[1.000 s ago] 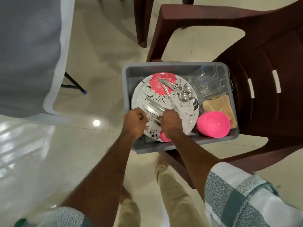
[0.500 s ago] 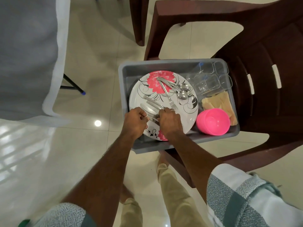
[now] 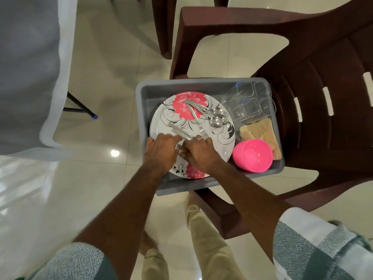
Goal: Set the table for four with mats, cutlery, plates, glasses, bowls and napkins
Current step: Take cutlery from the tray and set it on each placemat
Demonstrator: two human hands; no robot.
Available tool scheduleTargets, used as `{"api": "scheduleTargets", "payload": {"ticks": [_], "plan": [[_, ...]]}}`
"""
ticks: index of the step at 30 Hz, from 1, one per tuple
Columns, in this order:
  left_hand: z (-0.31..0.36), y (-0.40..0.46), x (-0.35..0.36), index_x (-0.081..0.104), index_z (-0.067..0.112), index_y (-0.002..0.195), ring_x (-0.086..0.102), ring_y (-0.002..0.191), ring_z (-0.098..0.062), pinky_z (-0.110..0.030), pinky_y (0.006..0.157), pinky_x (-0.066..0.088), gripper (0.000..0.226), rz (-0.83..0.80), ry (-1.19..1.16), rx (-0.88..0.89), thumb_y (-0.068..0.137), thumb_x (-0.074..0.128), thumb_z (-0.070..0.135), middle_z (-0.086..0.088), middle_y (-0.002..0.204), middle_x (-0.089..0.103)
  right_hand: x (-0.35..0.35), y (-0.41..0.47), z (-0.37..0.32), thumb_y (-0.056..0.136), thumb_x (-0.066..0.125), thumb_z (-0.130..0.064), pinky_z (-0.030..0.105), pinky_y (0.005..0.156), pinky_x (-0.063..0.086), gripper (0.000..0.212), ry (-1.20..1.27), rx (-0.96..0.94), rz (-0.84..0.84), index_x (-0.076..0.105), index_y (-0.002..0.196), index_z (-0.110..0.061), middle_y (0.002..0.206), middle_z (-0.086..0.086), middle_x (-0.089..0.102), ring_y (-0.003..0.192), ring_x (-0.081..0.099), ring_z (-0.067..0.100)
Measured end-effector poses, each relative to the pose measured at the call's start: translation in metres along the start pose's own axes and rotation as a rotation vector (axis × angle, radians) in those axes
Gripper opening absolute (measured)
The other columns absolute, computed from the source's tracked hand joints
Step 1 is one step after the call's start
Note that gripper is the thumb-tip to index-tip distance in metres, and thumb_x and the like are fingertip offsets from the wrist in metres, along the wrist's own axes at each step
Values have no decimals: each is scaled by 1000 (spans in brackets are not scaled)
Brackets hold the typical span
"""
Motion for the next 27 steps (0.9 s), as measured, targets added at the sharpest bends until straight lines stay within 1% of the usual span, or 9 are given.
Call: {"api": "scheduleTargets", "payload": {"ticks": [3, 5, 7, 9, 12, 16, 20, 23, 27], "plan": [[-4, 0, 8, 65, 31, 102, 65, 96, -28, -39, 79, 49, 19, -102, -62, -81, 104, 46, 29, -1, 102, 68, -19, 2, 9, 91, 67, -38, 38, 85, 30, 8, 134, -22, 33, 58, 90, -38, 95, -7, 64, 105, 49, 18], [-12, -1, 5, 56, 31, 91, 63, 85, -29, -37, 71, 48, 20, -33, -123, -106, 105, 43, 33, -1, 90, 65, -46, 4, 28, 91, 69, -34, 37, 92, 33, 9, 277, 48, 222, 66, 99, -30, 104, -7, 68, 106, 52, 15], [-26, -3, 5, 52, 29, 88, 62, 78, -29, -41, 68, 52, 21, 25, -305, -183, 106, 41, 32, -1, 83, 63, -63, 2, 60, 93, 66, -23, 39, 91, 44, 3, 340, 216, 406, 66, 96, -22, 101, -4, 69, 99, 60, 17], [-37, -4, 10, 52, 27, 88, 63, 74, -28, -50, 68, 58, 22, 36, -612, -256, 106, 40, 28, -2, 80, 64, -55, 6, 81, 93, 61, -15, 41, 81, 54, 11, 278, 361, 362, 66, 87, -22, 90, -1, 70, 87, 65, 21], [-36, -3, 13, 51, 26, 92, 67, 75, -32, -56, 74, 59, 23, 16, -866, -274, 108, 37, 17, -7, 87, 68, -24, 14, 80, 93, 65, -25, 41, 85, 54, 11, 114, 379, 140, 69, 101, -19, 99, 5, 70, 92, 67, 26], [-27, -3, 9, 48, 20, 100, 65, 61, -24, -44, 70, 56, 18, -39, -849, -251, 107, 33, 12, -10, 90, 69, -10, 18, 75, 89, 70, -26, 41, 86, 50, 24, -67, 385, 106, 62, 109, -15, 105, 8, 64, 100, 64, 29], [-34, -2, 5, 53, 22, 89, 55, 65, -18, -34, 59, 46, 22, 15, -753, -268, 98, 41, 6, -6, 85, 63, -3, 17, 75, 91, 70, -27, 43, 90, 48, 34, -90, 402, 107, 59, 119, -12, 120, 11, 56, 111, 58, 30], [-38, -3, 1, 57, 17, 94, 52, 65, -14, -25, 54, 38, 17, 40, -698, -300, 100, 43, 7, 1, 84, 59, -4, 13, 75, 93, 66, -24, 43, 91, 47, 34, -48, 404, 132, 56, 123, -11, 121, 12, 55, 111, 57, 31], [-34, -3, -14, 60, 14, 107, 58, 70, -21, -29, 57, 44, 17, 132, -603, -208, 106, 44, 20, -3, 81, 63, -8, 11, 66, 89, 65, -11, 43, 89, 47, 37, -78, 322, 164, 56, 124, -18, 117, 10, 56, 107, 59, 32]]}}
Point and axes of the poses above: each hand's wrist, its own y-axis towards the middle knuckle, its own x-axis out of the palm, z = x × y, the point moved 10 cm from there along y, towards the middle knuckle
